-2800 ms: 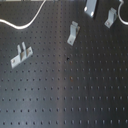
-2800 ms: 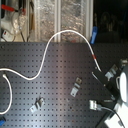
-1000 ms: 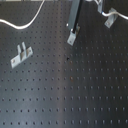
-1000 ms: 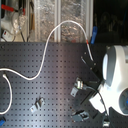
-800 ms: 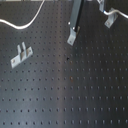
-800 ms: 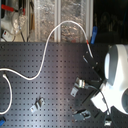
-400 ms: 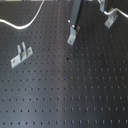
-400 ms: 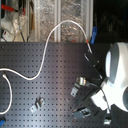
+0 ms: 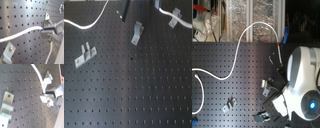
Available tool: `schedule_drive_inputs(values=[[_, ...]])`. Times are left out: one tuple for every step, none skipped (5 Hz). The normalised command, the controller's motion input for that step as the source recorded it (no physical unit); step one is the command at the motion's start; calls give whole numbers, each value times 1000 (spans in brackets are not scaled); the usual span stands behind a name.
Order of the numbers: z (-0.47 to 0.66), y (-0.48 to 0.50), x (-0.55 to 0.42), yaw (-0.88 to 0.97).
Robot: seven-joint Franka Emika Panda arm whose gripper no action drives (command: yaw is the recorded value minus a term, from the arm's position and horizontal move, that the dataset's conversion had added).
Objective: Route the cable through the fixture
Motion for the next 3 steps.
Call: schedule_drive_inputs(values=[[1, -56, 40, 0], [-77, -659, 225, -180], [-165, -788, 277, -257]])
